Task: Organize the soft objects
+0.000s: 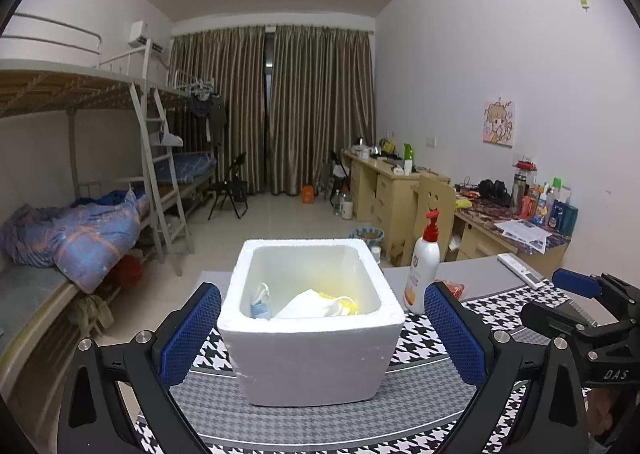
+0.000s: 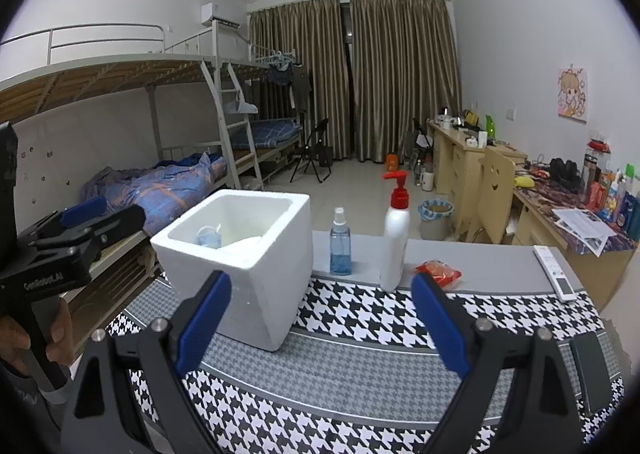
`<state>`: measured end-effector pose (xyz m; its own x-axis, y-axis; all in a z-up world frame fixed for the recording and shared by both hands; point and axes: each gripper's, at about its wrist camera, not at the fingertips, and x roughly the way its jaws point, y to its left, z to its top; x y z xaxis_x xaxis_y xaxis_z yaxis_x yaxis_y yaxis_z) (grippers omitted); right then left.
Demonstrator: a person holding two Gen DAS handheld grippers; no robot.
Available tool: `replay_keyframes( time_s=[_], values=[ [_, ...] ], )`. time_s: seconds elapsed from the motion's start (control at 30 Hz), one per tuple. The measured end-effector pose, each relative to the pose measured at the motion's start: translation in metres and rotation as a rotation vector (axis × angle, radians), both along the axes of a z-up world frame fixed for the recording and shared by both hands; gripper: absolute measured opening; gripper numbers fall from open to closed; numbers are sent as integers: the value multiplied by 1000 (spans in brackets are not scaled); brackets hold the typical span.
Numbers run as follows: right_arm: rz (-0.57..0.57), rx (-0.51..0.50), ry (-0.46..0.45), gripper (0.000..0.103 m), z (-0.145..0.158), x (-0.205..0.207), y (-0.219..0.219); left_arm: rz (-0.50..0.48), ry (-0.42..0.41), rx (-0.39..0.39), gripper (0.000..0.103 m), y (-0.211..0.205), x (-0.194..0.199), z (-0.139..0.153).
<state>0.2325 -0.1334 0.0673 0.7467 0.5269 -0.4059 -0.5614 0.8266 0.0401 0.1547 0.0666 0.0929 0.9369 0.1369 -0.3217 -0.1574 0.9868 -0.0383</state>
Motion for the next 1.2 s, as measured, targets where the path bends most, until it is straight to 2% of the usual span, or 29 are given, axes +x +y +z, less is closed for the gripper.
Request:
replay_keyframes(
  time_s=[0.13, 0.27, 0.47, 0.83, 1.2],
  values=[
    [3, 11, -10, 94, 3, -10, -3, -2, -18, -3, 102, -2, -13, 2],
    [-1, 20, -34, 100, 7, -21, -5, -3, -34, 3, 102, -8, -26, 3],
    [-5, 39, -52, 102, 11, -34, -10, -13, -45, 12, 102, -14, -42, 4],
    [-29, 45, -121, 102, 14, -70, -19, -10, -89, 33, 102, -28, -75, 5],
    [-28, 52, -183, 102, 7, -99, -19, 1, -100, 57, 102, -37, -91, -4]
  ],
)
